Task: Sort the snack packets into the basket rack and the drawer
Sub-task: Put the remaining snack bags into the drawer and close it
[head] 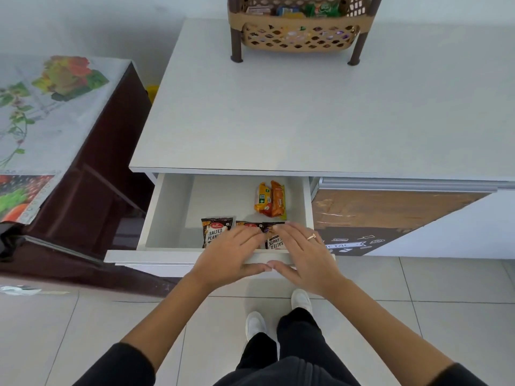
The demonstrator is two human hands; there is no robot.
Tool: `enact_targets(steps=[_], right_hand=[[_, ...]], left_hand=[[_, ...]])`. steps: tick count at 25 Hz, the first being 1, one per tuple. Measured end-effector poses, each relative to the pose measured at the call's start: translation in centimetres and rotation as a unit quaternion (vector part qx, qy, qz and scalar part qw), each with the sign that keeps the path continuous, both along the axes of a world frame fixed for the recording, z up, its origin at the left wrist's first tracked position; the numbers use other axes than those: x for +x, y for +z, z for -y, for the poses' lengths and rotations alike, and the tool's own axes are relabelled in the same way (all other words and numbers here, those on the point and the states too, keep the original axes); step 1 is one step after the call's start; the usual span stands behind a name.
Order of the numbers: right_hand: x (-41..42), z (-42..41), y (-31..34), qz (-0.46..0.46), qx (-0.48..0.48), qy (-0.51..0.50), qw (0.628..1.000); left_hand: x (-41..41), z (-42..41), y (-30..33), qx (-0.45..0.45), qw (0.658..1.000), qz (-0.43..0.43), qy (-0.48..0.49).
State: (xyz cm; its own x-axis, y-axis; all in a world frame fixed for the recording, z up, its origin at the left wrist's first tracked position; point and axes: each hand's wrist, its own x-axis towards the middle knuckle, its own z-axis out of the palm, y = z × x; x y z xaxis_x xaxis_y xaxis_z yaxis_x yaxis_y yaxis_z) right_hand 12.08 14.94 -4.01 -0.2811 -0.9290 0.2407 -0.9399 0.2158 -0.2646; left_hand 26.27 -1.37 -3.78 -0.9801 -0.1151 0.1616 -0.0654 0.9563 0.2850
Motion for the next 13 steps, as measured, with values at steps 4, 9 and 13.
enact_targets(steps=[4, 9, 13], right_hand=[[-3.9, 2.3, 0.3, -0.05, 0.066, -0.067, 0.994], [-8.0, 5.3, 0.5, -0.085, 0.126, -0.093, 0.984], [-11.1, 6.8, 0.7, -0.089, 0.12, -0.141, 0.979]], left_hand=[[-3.4, 2.5, 0.4, -0.014, 0.998, -0.007, 0.067], [-7.2, 5.5, 1.1, -0.07, 0.992, 0.016, 0.106], [-10.2, 7.2, 1.9, -0.122, 0.982, 0.057, 0.134]])
